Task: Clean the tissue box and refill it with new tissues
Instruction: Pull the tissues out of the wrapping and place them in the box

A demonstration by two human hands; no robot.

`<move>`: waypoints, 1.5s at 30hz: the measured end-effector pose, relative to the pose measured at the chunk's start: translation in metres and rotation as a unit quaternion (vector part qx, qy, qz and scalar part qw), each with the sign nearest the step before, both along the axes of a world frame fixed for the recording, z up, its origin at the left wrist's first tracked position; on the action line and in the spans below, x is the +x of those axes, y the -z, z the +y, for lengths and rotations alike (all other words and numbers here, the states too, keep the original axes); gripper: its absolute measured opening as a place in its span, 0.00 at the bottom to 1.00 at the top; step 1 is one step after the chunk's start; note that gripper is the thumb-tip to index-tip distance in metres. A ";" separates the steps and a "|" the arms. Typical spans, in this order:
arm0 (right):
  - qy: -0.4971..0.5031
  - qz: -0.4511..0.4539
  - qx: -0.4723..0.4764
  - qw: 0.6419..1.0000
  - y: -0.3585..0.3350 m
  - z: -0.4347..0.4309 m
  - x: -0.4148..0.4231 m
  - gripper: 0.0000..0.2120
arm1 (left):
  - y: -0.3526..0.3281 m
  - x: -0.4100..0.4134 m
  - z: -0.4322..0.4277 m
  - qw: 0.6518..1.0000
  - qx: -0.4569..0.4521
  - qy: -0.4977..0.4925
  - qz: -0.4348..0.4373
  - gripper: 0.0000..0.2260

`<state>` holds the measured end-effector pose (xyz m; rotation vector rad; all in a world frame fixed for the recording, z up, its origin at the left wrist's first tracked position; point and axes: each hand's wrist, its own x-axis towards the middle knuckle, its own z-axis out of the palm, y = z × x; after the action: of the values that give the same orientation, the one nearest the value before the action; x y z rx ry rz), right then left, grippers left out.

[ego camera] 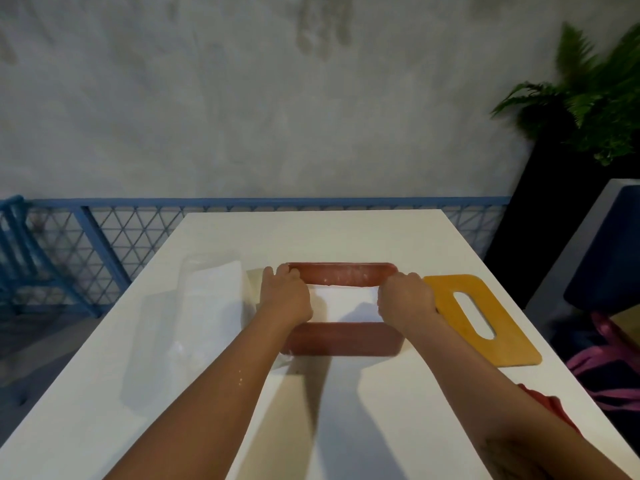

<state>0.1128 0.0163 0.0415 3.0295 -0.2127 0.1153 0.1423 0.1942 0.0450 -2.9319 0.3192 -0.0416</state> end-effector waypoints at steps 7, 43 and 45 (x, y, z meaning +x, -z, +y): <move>0.001 -0.099 0.017 0.995 -0.014 0.015 -0.014 0.12 | -0.022 -0.011 0.034 0.978 -0.201 0.053 -0.011 0.13; -0.350 -0.184 0.072 0.916 0.048 0.208 -0.028 0.11 | 0.049 -0.075 0.174 0.792 -0.590 -0.091 -0.125 0.03; -0.368 -0.182 0.056 0.910 0.052 0.208 -0.025 0.11 | 0.051 -0.076 0.174 0.789 -0.594 -0.090 -0.130 0.04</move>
<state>0.0881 0.2244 -0.0106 2.9820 0.9371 0.7410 0.0661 0.3683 -0.0065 -4.0724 -0.1200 -0.9389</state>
